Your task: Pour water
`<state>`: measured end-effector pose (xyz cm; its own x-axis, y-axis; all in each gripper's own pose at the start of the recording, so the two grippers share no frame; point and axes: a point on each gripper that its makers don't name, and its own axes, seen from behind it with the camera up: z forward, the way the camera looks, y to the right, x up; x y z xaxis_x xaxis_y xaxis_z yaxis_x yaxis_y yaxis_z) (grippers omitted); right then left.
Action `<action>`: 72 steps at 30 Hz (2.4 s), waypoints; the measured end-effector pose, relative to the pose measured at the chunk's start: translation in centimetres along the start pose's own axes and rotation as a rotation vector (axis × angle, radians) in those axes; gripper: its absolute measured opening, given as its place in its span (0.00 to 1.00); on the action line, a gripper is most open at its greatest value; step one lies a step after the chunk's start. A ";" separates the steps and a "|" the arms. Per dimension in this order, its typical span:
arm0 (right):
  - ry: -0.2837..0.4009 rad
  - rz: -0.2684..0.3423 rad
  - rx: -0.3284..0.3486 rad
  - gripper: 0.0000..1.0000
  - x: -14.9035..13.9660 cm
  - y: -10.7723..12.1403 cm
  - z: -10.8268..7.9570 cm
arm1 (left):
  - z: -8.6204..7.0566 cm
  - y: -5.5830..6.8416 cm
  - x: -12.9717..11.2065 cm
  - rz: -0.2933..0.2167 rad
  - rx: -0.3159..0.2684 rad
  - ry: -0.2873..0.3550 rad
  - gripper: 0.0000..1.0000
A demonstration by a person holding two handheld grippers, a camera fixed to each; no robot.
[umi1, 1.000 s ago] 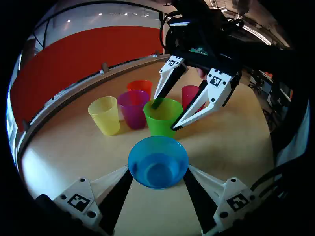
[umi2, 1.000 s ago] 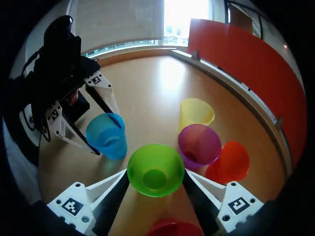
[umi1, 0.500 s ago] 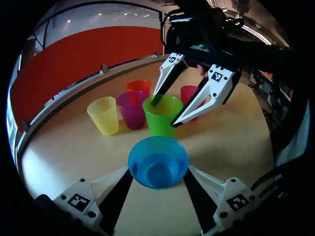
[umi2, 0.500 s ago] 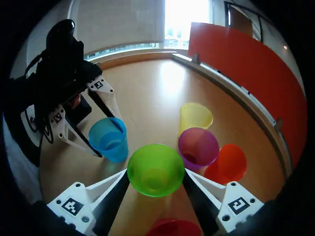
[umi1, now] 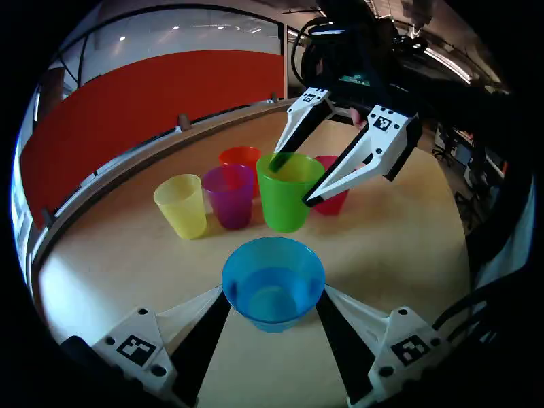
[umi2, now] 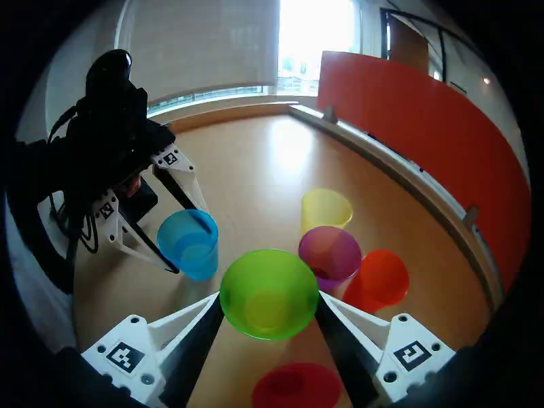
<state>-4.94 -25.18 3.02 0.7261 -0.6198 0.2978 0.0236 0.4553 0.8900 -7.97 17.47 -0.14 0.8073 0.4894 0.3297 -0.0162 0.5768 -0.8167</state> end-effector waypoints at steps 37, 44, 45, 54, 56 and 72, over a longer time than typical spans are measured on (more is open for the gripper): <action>0.277 0.010 -0.110 0.92 5.7 -1.2 -10.5 | -7.3 0.7 9.5 -0.024 0.148 0.269 0.83; 0.313 0.006 -0.125 0.92 6.2 -1.5 -11.8 | -8.1 0.9 10.4 -0.023 0.163 0.298 0.83; 0.318 0.004 -0.127 0.92 6.2 -1.5 -11.9 | -8.2 0.9 10.5 -0.025 0.163 0.302 0.83; 0.384 -0.001 -0.151 0.93 7.2 -1.8 -13.2 | -8.9 0.9 11.6 -0.036 0.172 0.340 0.83; 0.402 -0.003 -0.155 0.93 7.5 -1.9 -13.4 | -9.1 1.0 11.7 -0.036 0.173 0.345 0.83; 0.526 0.029 -0.160 0.93 9.3 -2.1 -14.8 | -9.5 1.4 13.0 -0.031 0.170 0.375 0.83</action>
<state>11.94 -22.44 -1.14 0.9726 -0.2209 0.0719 0.0730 0.5844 0.8082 8.05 18.45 -1.52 0.9675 0.2157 0.1319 -0.0600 0.7027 -0.7090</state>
